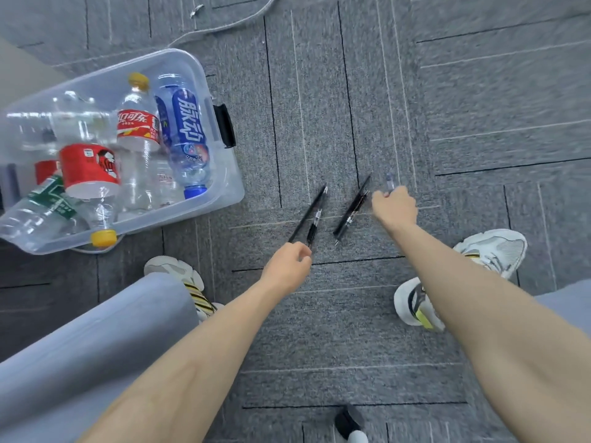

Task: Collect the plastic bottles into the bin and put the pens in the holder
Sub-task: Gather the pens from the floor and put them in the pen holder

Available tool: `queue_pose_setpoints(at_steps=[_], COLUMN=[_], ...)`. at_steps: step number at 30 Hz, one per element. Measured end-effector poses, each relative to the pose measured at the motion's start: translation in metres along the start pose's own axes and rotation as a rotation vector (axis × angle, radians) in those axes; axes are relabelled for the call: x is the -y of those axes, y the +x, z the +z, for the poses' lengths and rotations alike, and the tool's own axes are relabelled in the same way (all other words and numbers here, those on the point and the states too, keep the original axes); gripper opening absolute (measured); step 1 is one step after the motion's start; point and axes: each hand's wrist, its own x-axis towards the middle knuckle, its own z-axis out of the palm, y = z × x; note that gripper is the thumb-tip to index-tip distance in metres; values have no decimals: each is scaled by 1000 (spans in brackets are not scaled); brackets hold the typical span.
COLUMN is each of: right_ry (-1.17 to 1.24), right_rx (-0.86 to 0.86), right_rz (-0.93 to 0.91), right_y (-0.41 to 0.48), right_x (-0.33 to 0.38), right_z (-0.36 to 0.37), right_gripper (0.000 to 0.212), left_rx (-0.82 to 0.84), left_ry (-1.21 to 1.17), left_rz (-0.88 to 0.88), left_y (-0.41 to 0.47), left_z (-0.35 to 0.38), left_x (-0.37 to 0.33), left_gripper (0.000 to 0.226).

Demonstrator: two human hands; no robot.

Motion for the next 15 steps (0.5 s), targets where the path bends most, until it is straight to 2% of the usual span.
queue_pose_setpoints(at_steps=[2, 6, 8, 15], right_ry=[-42, -46, -75, -115], right_rx=[77, 99, 97, 60], right_rz=[80, 116, 95, 65], right_y=[-5, -16, -17, -4], right_x=[-8, 0, 11, 18], right_z=[3, 28, 41, 50], right_gripper=[51, 67, 63, 30], left_rx=[-1, 16, 20, -81], left_ry=[12, 49, 58, 49], left_rz=[-7, -14, -22, -91], left_y=[-6, -8, -5, 23], left_z=[3, 2, -5, -26], left_x=[3, 15, 18, 21], left_gripper=[27, 27, 27, 32])
